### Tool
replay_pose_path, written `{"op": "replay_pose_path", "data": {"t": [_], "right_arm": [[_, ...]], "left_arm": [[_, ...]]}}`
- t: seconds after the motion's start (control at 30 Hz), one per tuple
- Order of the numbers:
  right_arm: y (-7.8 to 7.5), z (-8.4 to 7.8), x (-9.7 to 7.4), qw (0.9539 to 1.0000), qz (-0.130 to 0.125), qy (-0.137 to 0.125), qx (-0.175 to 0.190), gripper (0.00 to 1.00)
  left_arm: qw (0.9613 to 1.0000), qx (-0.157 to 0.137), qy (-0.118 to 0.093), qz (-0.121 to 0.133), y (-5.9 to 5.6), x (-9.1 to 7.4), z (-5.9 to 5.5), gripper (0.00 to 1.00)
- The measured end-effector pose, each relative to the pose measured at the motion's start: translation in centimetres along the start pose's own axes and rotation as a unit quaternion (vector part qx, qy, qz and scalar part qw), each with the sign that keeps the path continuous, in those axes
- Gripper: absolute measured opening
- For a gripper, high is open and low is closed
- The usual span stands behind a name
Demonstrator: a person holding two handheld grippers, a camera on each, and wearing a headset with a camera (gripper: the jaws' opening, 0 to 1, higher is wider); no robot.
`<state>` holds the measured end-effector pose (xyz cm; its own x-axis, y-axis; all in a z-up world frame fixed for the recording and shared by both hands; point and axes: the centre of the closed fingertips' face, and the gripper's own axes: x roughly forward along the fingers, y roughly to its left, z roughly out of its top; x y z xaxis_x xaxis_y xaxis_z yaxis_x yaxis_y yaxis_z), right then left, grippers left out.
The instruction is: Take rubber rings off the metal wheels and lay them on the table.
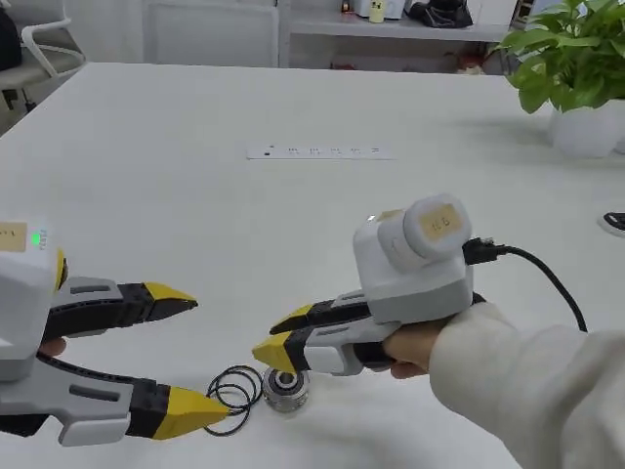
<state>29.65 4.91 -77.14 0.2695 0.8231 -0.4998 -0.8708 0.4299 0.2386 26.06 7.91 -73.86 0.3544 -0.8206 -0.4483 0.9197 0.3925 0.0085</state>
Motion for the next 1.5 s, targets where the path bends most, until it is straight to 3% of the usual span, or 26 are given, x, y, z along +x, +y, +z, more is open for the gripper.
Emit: {"op": "replay_pose_path", "data": {"t": [0.3, 0.4, 0.57, 0.73, 0.97, 1.23, 1.5], "right_arm": [[-3.0, 0.0, -1.5, 0.9986, -0.038, -0.018, 0.033, 0.17], [-3.7, -0.3, -1.9, 0.9981, -0.047, -0.017, 0.038, 0.18], [-4.7, -1.3, -2.1, 0.9973, -0.051, -0.009, 0.052, 0.20], [-5.0, -1.9, -2.4, 0.9971, -0.051, -0.003, 0.057, 0.21], [-4.6, -2.7, -2.3, 0.9978, -0.040, 0.014, 0.051, 0.22], [-4.5, -3.4, -2.1, 0.9984, -0.037, 0.031, 0.029, 0.21], [-4.3, -3.6, -2.0, 0.9984, -0.036, 0.036, 0.024, 0.20]], "left_arm": [[0.9994, 0.002, -0.033, -0.009, 0.1, 0.1, 3.1, 0.65], [0.9990, 0.041, -0.018, -0.009, 0.4, 0.4, 3.6, 0.61], [0.9988, 0.039, -0.025, -0.017, 0.7, 0.7, 4.7, 0.59], [0.9983, 0.044, -0.034, -0.016, 1.5, 1.0, 5.8, 0.58], [0.9976, 0.061, -0.029, -0.014, 2.8, 2.4, 6.6, 0.57], [0.9970, 0.076, -0.012, -0.005, 3.8, 5.4, 6.0, 0.54], [0.9961, 0.084, 0.019, -0.021, 3.6, 7.8, 3.3, 0.46]]}}
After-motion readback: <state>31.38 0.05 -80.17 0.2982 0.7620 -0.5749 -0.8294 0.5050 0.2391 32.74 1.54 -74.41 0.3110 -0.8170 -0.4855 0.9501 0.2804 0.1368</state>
